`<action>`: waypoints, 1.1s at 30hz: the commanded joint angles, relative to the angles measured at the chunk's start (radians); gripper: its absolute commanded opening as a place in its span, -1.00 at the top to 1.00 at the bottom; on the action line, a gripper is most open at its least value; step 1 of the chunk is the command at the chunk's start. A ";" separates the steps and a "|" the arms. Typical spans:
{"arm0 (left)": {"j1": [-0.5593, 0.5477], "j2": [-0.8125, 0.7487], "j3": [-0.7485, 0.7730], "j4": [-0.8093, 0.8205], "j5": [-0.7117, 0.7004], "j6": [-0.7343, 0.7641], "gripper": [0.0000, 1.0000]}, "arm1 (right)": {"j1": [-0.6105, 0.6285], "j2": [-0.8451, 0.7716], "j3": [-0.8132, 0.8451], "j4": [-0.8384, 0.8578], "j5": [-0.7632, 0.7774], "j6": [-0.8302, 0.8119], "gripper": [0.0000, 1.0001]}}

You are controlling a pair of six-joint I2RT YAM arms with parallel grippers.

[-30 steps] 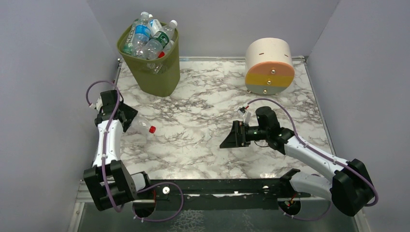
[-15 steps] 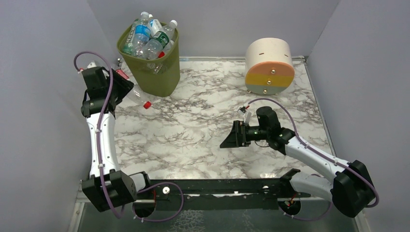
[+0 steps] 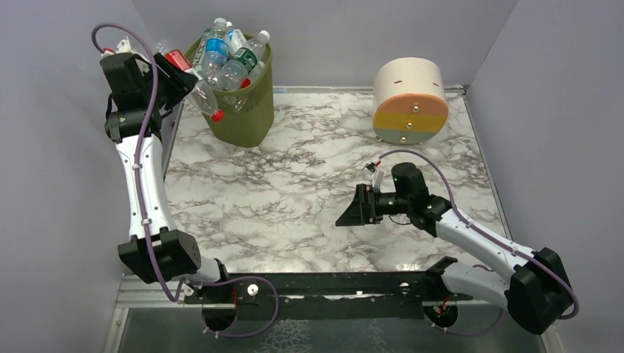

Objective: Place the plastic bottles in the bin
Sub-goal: Place the plastic bottle in the trash bin.

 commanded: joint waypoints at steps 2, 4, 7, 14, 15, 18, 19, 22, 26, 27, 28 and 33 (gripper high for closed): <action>0.008 0.082 0.218 0.020 0.038 0.059 -0.07 | 0.004 -0.012 0.000 -0.014 0.016 -0.005 -0.93; 0.008 0.128 0.290 0.023 0.037 0.078 -0.07 | 0.004 -0.014 0.006 -0.023 0.016 -0.006 -0.93; 0.008 0.189 0.369 0.042 0.034 0.089 -0.07 | 0.004 -0.016 0.016 -0.050 0.021 -0.017 -0.93; 0.005 0.218 0.343 0.239 -0.003 0.135 -0.06 | 0.005 -0.006 0.057 -0.134 0.034 -0.054 -0.93; 0.005 0.219 0.332 0.267 -0.014 0.142 -0.06 | 0.004 -0.006 0.064 -0.148 0.038 -0.061 -0.93; 0.005 0.221 0.314 0.336 -0.051 0.169 -0.06 | 0.004 -0.006 0.084 -0.185 0.051 -0.078 -0.93; 0.005 0.220 0.306 0.357 -0.060 0.175 -0.06 | 0.004 -0.005 0.086 -0.193 0.054 -0.083 -0.93; 0.000 0.217 0.280 0.426 -0.087 0.193 -0.06 | 0.004 0.004 0.077 -0.195 0.058 -0.085 -0.93; -0.016 0.200 0.211 0.519 -0.148 0.249 -0.06 | 0.004 0.007 0.058 -0.173 0.056 -0.071 -0.93; -0.020 0.194 0.187 0.543 -0.163 0.261 -0.05 | 0.004 0.006 0.055 -0.172 0.058 -0.071 -0.93; -0.025 0.185 0.155 0.577 -0.177 0.273 -0.05 | 0.005 0.007 0.054 -0.171 0.060 -0.071 -0.93; -0.052 0.161 0.027 0.724 -0.249 0.326 -0.05 | 0.005 0.010 0.042 -0.166 0.064 -0.071 -0.93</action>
